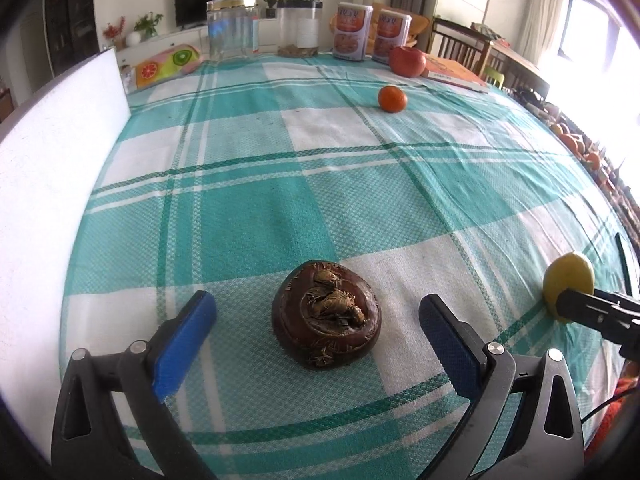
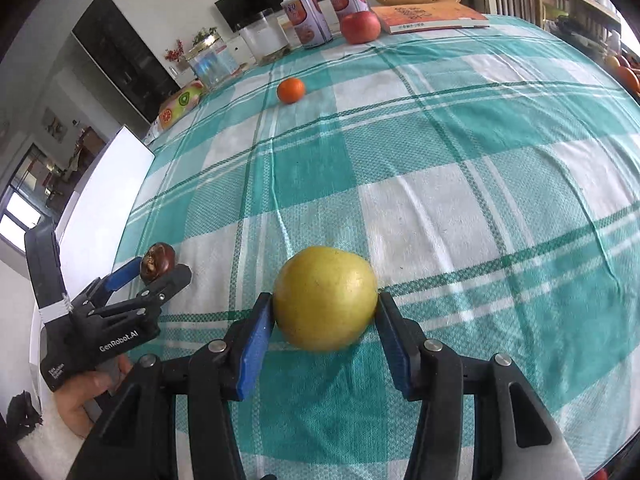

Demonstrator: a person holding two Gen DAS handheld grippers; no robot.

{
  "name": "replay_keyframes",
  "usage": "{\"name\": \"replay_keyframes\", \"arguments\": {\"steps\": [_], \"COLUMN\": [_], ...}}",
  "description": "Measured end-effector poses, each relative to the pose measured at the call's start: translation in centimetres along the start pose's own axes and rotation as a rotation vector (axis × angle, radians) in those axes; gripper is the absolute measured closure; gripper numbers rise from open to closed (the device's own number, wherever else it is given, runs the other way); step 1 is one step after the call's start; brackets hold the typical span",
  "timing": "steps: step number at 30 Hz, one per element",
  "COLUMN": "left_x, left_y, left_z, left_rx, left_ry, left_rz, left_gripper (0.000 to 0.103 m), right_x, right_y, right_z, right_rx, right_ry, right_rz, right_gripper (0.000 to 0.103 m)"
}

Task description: Organize fruits

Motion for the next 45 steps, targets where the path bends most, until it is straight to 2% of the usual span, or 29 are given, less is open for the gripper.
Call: {"name": "replay_keyframes", "arguments": {"steps": [5,9,10,13,14,18,25,33,35,37,41,45], "left_x": [0.2,0.2,0.2,0.2,0.2,0.2,0.2,0.2,0.2,0.2,0.2,0.2], "left_y": [0.2,0.1,0.2,0.1,0.2,0.2,0.2,0.2,0.2,0.2,0.2,0.2], "left_z": [0.3,0.3,0.4,0.4,0.4,0.3,0.4,0.4,0.4,0.4,0.4,0.4], "left_rx": [-0.065,-0.061,-0.062,-0.063,-0.062,-0.062,-0.062,-0.062,-0.062,-0.061,-0.058,-0.053], "left_ry": [0.05,0.048,0.048,0.049,0.048,0.048,0.048,0.048,0.048,0.048,0.047,0.045], "left_rz": [-0.02,-0.021,-0.021,-0.021,-0.021,-0.021,-0.022,-0.022,-0.022,-0.022,-0.021,-0.02], "left_gripper": [0.002,0.002,0.002,0.002,0.002,0.002,0.001,0.001,0.001,0.001,0.002,0.002], "right_x": [0.0,-0.1,-0.2,-0.4,-0.4,-0.5,0.0,0.1,0.1,-0.1,-0.8,-1.1], "right_y": [0.2,0.4,0.4,0.5,0.6,0.9,2.0,2.1,2.0,1.1,-2.0,-2.8], "right_z": [-1.0,-0.7,-0.5,-0.1,0.0,-0.2,-1.2,-1.1,-1.1,-0.9,0.2,1.0], "right_rx": [0.14,0.171,0.175,0.178,0.179,0.181,0.265,0.278,0.261,0.181,0.016,-0.059], "right_ry": [-0.083,-0.082,-0.075,-0.056,-0.05,-0.061,-0.134,-0.142,-0.133,-0.094,0.014,0.079], "right_rz": [0.04,0.039,0.039,0.033,0.031,0.023,-0.015,-0.018,-0.014,0.014,0.136,0.162], "right_gripper": [0.052,0.05,0.046,0.022,0.018,0.013,0.0,0.0,0.0,0.0,0.0,0.0]}}
Point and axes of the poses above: each gripper's, at about its wrist camera, not at the fingertips, and y roughly the way its jaws point, z to its right, x to its underside, the point moved 8 cm from there along y, roughly the way its jaws point, and after that the axes turned 9 degrees about -z, right-handed, at the moved point
